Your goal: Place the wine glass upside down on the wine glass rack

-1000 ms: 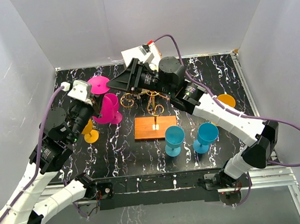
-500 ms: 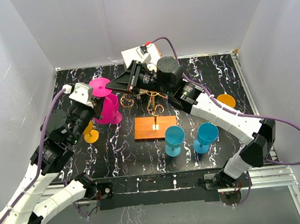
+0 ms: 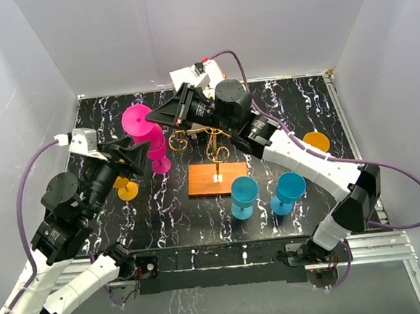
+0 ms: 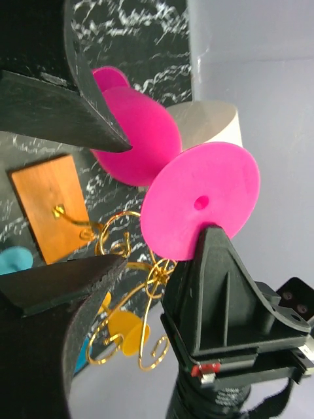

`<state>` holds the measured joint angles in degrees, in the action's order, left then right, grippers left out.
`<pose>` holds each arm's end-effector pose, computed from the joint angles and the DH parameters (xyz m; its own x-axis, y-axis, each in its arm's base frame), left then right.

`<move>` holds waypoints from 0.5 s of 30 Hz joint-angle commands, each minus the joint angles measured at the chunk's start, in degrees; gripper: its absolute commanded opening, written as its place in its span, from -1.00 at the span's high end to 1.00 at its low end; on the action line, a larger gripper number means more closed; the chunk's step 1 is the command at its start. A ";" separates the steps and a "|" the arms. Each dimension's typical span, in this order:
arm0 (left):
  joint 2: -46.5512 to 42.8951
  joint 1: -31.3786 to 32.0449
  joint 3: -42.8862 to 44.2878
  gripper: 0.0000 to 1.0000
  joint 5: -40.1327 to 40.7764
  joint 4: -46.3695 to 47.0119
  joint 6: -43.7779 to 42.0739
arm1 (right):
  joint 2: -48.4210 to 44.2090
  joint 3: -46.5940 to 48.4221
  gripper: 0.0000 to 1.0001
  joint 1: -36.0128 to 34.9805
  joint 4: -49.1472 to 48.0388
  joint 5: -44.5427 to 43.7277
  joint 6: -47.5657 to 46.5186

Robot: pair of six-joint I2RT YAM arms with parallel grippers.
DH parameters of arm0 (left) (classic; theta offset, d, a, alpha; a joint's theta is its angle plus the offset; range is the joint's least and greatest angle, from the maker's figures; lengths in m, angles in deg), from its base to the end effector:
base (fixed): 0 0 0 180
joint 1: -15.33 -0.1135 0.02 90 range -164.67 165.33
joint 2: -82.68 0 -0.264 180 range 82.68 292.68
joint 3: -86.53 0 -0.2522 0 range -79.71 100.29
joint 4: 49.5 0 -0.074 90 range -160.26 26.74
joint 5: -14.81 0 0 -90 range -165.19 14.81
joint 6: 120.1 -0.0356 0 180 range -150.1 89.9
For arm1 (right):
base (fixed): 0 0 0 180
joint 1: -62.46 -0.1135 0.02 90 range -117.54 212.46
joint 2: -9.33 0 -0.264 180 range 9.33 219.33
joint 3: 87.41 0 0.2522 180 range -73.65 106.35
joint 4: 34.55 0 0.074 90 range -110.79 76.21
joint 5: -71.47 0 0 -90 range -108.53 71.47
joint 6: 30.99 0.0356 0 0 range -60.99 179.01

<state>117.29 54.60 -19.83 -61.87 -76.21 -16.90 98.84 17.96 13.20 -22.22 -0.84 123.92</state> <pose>0.0863 -0.0600 0.4454 0.0600 -0.3361 -0.9399 0.4677 0.8413 -0.2710 0.2320 0.2859 0.4531 -0.8160 0.3748 -0.4402 -0.4264 0.1240 0.8960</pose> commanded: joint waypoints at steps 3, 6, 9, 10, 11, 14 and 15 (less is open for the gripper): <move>-1.05 0.02 0.02 -0.27 3.61 -2.07 13.60 | 2.38 6.71 1.00 -0.18 -0.64 -3.02 -3.54; -1.81 0.02 0.01 -0.30 5.88 -3.55 14.13 | 3.67 8.24 1.00 0.31 0.27 -3.61 -3.66; -3.46 0.02 -0.94 -0.33 7.41 -4.53 14.34 | 5.10 10.07 1.00 1.09 0.88 -4.03 -3.88; -3.97 0.02 -1.29 -0.35 7.61 -4.87 14.40 | 5.59 10.79 1.00 1.40 1.23 -4.26 -3.97; -4.48 0.02 -1.60 -0.36 7.70 -5.22 14.53 | 6.04 11.45 1.00 1.77 1.41 -4.40 -4.01; -5.92 0.02 -2.80 -0.39 7.93 -6.27 14.63 | 7.12 12.88 1.00 3.37 1.56 -5.08 -3.38; -6.29 -0.02 -3.24 -0.40 8.02 -6.56 14.67 | 7.42 13.23 1.00 4.00 1.71 -5.38 -3.07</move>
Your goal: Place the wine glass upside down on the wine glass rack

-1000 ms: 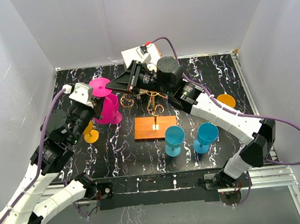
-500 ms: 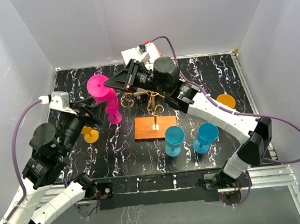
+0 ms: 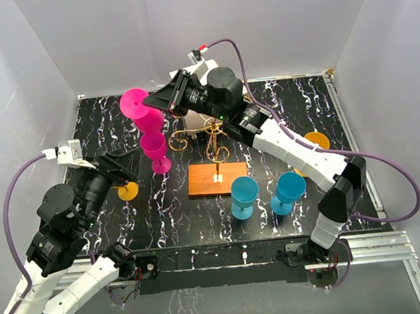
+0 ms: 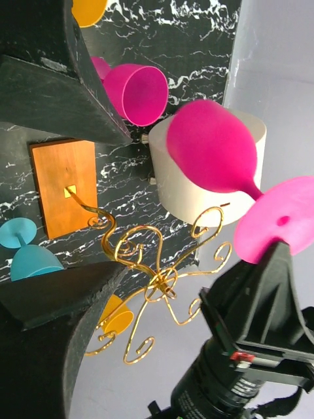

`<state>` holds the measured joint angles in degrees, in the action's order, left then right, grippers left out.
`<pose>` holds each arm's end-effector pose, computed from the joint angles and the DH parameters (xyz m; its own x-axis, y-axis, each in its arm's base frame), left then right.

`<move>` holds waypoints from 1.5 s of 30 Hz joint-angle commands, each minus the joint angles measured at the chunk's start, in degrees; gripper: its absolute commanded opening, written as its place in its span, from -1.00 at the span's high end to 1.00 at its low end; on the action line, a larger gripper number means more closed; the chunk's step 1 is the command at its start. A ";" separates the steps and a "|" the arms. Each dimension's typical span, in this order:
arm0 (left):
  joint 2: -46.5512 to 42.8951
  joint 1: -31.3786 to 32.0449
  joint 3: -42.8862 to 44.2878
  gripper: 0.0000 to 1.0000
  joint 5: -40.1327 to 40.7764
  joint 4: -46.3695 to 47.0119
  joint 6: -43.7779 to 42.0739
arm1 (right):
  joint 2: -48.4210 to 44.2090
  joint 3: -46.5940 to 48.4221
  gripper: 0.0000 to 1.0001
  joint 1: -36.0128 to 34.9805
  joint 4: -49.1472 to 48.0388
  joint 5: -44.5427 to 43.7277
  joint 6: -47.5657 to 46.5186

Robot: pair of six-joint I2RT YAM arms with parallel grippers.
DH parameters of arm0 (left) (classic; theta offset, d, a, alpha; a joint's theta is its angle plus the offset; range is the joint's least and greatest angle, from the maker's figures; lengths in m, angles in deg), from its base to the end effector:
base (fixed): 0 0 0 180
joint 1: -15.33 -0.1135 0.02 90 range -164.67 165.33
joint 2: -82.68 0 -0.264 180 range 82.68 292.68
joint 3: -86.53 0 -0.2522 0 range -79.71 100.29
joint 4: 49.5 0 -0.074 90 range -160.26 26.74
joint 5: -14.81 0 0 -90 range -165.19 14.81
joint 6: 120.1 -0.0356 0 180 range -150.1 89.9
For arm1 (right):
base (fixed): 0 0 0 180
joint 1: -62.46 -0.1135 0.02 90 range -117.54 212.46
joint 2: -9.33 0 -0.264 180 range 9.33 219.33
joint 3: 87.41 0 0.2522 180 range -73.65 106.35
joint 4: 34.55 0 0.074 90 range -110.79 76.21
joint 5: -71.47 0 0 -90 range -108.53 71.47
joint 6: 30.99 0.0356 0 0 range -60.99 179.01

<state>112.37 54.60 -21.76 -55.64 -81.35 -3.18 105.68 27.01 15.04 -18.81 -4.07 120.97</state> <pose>0.0725 -0.0439 0.4321 -0.0327 -0.5243 -0.8509 0.3664 0.7858 -0.4983 0.2623 0.2986 0.4585 -0.7654 0.4302 -0.4787 -0.4388 0.1952 0.8771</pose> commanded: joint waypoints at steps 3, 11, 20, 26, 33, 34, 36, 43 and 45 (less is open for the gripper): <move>-2.44 0.02 -2.60 -0.44 1.64 -1.85 0.86 | 1.55 4.70 1.00 4.28 -1.71 -2.08 1.75; -3.39 0.02 -4.51 -0.49 1.49 -1.78 -0.38 | 2.48 4.00 1.00 8.61 -1.29 -0.45 8.55; -4.15 0.02 -4.84 -0.53 3.12 -2.06 -1.76 | 2.76 5.41 1.00 9.10 4.33 -0.77 9.87; -3.96 0.02 -5.13 -0.56 3.29 -1.86 -1.87 | 2.63 5.86 1.00 9.03 6.93 1.35 9.30; -3.11 0.02 -5.26 -0.57 3.74 -1.07 -1.91 | 0.30 2.69 1.00 8.54 9.02 4.61 6.96; -2.89 0.02 -5.31 -0.58 3.86 -0.87 -1.81 | 0.20 2.74 1.00 8.51 9.87 5.48 6.61; -2.31 0.02 -5.07 -0.58 4.42 -1.01 -1.42 | -0.46 1.73 1.00 8.39 10.95 6.32 5.91; -0.65 0.02 -4.80 -0.59 4.81 -1.30 -0.64 | -5.46 -3.35 1.00 8.22 12.50 5.36 4.24; -0.60 0.02 -5.02 -0.59 4.71 -1.18 -0.56 | -7.08 -5.18 1.00 8.15 12.61 5.08 4.15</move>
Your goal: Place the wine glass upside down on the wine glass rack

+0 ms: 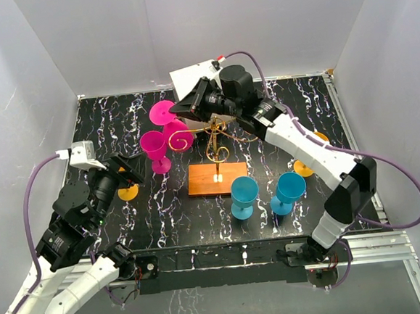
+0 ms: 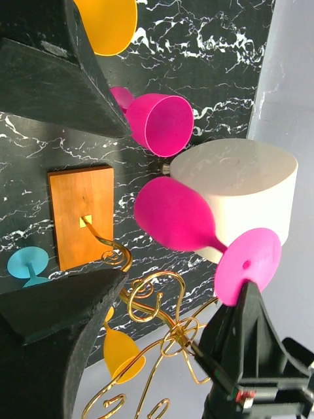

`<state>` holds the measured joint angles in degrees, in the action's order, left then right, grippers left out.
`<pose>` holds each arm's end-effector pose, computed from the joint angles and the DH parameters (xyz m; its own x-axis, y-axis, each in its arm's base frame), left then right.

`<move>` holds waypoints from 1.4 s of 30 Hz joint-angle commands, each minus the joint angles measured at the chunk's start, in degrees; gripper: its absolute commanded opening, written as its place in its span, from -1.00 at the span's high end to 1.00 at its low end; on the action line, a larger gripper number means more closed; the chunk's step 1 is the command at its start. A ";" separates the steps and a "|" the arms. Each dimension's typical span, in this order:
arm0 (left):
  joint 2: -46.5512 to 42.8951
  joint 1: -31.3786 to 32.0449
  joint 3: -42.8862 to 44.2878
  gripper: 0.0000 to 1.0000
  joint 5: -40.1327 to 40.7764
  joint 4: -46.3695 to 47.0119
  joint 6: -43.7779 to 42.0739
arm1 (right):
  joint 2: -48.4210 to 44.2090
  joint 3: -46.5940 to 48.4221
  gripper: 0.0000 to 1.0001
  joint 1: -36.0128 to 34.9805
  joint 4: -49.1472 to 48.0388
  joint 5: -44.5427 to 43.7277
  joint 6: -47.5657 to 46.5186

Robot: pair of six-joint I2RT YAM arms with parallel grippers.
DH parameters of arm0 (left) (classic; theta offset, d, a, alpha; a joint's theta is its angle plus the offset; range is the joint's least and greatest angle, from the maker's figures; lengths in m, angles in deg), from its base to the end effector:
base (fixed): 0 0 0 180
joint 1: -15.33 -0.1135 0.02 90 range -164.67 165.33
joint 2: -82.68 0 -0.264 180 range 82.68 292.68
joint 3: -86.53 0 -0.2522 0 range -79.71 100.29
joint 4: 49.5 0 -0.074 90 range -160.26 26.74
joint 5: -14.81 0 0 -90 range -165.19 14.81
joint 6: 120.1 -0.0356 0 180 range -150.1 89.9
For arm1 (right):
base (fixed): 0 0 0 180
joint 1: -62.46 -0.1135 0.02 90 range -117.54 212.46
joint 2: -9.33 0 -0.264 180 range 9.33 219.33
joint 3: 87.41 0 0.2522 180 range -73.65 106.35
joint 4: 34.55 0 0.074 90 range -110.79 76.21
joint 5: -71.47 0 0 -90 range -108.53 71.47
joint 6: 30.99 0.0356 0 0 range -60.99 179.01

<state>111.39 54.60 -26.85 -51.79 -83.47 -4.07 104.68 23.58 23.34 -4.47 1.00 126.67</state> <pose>0.0816 -0.0485 0.4026 -0.0725 -0.4609 -0.8845 0.2697 0.8447 -0.4623 0.2963 0.2563 0.4175 -0.8559 0.4276 -0.2910 -0.1426 0.3458 0.9274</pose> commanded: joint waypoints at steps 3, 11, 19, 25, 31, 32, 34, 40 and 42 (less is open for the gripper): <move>0.41 0.07 -0.11 -0.60 0.82 0.96 0.43 | -8.26 -4.61 1.00 -0.17 -1.89 -0.32 -1.23; 0.54 0.02 -0.22 -0.60 0.26 0.77 0.83 | -12.65 -6.97 1.00 -0.16 1.59 -8.64 -3.93; 0.82 0.02 0.05 -0.61 -0.17 0.35 1.12 | -12.07 -6.49 1.00 -0.07 1.48 -17.30 -6.74; 0.84 0.02 0.14 -0.61 -0.07 -0.07 1.14 | -8.24 -3.20 1.00 0.18 -0.42 -16.70 -7.17; 1.02 0.02 0.07 -0.61 0.42 -0.36 0.99 | -7.15 -3.28 1.00 0.18 -3.13 -17.40 -7.27; 1.19 -0.02 0.06 -0.61 0.42 -0.36 0.92 | -6.78 -3.20 1.00 0.19 -3.51 -16.86 -7.33; 1.57 0.02 0.05 -0.62 0.51 -0.40 0.67 | -6.14 -2.77 1.00 0.22 -4.20 -15.15 -7.56; 2.13 0.02 -0.03 -0.62 0.95 -0.20 0.17 | -4.55 -1.09 1.00 0.23 -4.22 -9.43 -7.96; 2.12 0.02 -0.07 -0.62 1.07 -0.29 0.09 | -4.70 -1.01 1.00 0.22 -3.99 -8.85 -8.11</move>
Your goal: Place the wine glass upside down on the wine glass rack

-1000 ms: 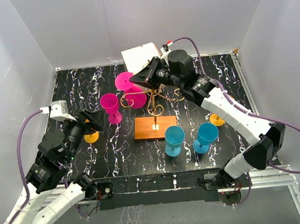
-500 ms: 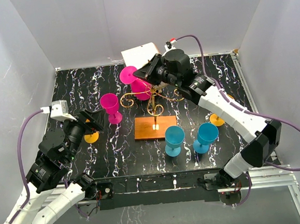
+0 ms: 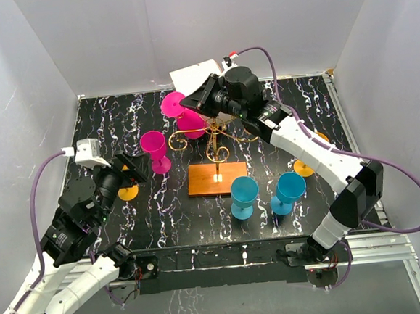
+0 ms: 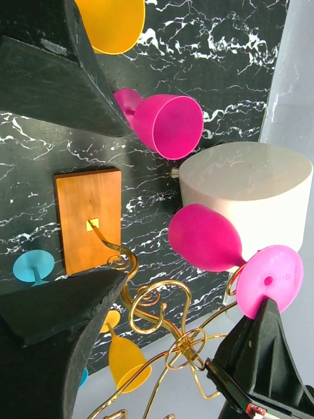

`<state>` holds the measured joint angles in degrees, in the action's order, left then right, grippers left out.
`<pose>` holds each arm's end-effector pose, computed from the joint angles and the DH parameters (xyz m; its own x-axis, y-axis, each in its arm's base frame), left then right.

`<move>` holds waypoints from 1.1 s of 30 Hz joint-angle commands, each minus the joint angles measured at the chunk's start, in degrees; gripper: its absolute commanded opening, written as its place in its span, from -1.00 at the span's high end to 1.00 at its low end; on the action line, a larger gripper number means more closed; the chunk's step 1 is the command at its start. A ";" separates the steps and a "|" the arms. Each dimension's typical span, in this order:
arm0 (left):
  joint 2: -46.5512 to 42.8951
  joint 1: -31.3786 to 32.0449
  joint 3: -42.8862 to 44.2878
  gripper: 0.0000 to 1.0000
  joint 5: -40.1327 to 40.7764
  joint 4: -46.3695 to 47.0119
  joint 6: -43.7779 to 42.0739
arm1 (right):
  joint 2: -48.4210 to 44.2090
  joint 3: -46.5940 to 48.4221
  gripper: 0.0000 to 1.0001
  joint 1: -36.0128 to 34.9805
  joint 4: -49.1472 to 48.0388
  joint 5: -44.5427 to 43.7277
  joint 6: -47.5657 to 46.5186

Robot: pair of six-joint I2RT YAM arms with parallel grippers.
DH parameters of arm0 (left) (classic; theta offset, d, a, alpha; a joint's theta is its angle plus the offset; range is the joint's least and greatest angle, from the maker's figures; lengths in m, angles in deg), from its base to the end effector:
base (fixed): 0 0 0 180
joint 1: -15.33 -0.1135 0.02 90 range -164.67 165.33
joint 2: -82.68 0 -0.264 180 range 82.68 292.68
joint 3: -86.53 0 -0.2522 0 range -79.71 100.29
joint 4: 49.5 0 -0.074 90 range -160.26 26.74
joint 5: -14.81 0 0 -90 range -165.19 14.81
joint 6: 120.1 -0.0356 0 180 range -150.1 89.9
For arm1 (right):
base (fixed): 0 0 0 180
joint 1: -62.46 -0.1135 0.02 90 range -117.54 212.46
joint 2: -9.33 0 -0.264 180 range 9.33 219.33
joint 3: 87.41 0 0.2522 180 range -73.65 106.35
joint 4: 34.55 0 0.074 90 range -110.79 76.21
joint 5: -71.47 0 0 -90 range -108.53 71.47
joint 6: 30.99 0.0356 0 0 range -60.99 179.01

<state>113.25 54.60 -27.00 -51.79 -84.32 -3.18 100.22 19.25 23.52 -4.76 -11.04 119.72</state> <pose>0.0892 -0.0547 0.3977 -0.1108 -0.4461 -0.8881 0.2505 0.8522 -0.4593 0.2871 0.2379 0.4195 -0.7215 0.5288 -0.4471 -0.1886 0.4712 0.8616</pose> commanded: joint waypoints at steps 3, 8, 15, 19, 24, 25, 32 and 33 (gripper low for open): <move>0.19 0.02 0.03 -0.62 1.36 0.34 -0.81 | -0.76 3.34 1.00 0.04 -2.93 3.47 -1.61; 0.17 0.02 -0.12 -0.62 1.83 0.27 -0.64 | -1.27 3.41 1.00 0.08 -1.04 3.93 -2.86; 0.36 0.02 0.13 -0.62 1.74 0.17 -0.37 | -0.95 4.25 1.00 0.00 1.11 4.78 -5.90; 0.63 -0.02 0.71 -0.62 1.82 -0.06 -0.46 | -0.93 4.82 1.00 0.01 2.61 4.13 -7.19; 0.53 0.02 0.56 -0.62 1.65 0.05 0.21 | -0.61 6.22 0.98 0.01 4.31 3.80 -9.15; 0.50 0.02 0.53 -0.62 1.64 0.05 0.29 | -0.36 6.74 0.98 0.00 4.78 4.03 -9.69; 0.61 0.02 0.94 -0.62 1.91 -0.08 0.12 | 2.13 10.98 0.91 0.02 10.59 7.29 -15.44; 0.55 0.02 0.99 -0.62 1.91 -0.04 0.03 | 2.18 10.86 0.88 0.08 11.03 7.63 -15.85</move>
<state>113.38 54.60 -27.00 -50.76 -84.73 -3.00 102.21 26.99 23.72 4.75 -5.65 108.14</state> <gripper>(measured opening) 0.807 0.045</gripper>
